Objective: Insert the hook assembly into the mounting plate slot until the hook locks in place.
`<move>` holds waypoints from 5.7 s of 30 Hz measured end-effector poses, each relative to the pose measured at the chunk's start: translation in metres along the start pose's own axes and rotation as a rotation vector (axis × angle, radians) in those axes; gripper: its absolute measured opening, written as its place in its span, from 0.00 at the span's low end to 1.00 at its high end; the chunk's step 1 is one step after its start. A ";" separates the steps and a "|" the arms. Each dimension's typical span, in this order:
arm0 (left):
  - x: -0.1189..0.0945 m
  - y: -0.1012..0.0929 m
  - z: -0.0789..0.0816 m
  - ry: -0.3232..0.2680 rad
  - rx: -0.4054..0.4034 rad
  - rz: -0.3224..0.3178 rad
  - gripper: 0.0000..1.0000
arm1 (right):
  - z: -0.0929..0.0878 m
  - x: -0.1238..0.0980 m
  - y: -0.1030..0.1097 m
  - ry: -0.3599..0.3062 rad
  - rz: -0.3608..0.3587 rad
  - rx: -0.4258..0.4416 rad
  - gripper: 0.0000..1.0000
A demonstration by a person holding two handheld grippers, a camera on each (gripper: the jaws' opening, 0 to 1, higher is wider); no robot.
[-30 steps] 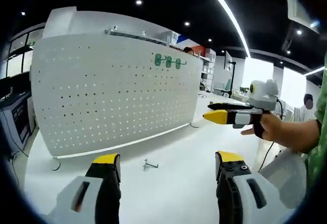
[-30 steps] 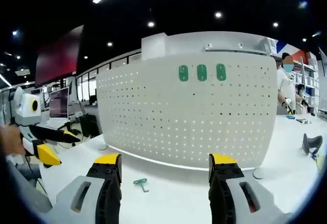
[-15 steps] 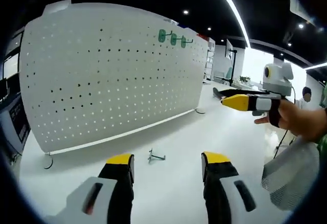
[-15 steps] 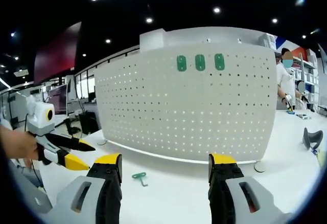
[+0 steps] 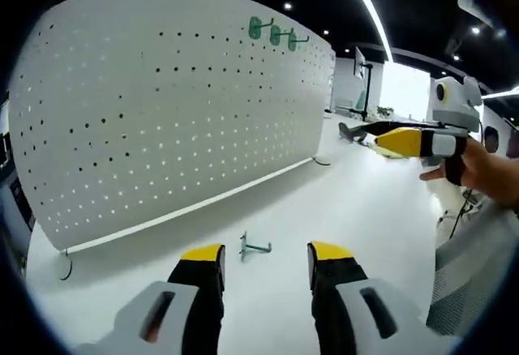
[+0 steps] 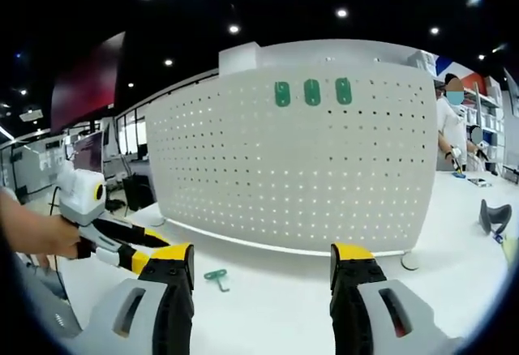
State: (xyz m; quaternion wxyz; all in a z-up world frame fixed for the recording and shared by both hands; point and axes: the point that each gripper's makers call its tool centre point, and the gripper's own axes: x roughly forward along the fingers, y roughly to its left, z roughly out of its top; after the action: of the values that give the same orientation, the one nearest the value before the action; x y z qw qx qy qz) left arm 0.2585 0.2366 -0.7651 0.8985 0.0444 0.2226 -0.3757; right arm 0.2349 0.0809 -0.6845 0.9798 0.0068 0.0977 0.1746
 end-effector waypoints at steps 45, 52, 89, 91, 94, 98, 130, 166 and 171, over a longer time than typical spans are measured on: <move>0.071 0.018 -0.036 0.168 0.145 -0.002 0.12 | -0.006 0.005 -0.011 0.022 -0.004 0.023 0.64; 0.073 0.020 -0.037 0.174 0.144 0.006 0.12 | -0.007 0.005 -0.011 0.025 -0.004 0.024 0.63; 0.070 0.028 -0.042 0.178 0.110 0.036 0.02 | -0.004 0.004 -0.010 0.017 -0.001 0.025 0.61; 0.067 0.030 -0.041 0.169 0.096 0.041 0.02 | -0.004 0.004 -0.010 0.017 0.000 0.026 0.61; 0.063 0.029 -0.035 0.146 0.090 0.045 0.02 | -0.004 0.005 -0.008 0.017 0.005 0.024 0.61; 0.059 0.028 -0.027 0.120 0.083 0.048 0.02 | -0.004 0.006 -0.004 0.019 0.013 0.021 0.61; -0.004 0.010 0.058 -0.132 0.070 0.083 0.02 | 0.020 -0.002 0.016 -0.021 0.057 0.001 0.60; -0.113 -0.048 0.154 -0.470 0.106 0.097 0.02 | 0.104 -0.041 0.075 -0.189 0.186 -0.009 0.54; -0.121 -0.053 0.162 -0.503 0.096 0.087 0.02 | 0.118 -0.046 0.086 -0.222 0.220 0.055 0.50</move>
State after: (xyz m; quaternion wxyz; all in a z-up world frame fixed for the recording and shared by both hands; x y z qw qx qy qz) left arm 0.2065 0.2380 -0.5623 0.9379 0.0018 -0.0283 -0.3458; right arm 0.1860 0.1479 -0.5563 0.9589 0.0638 -0.0079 0.2764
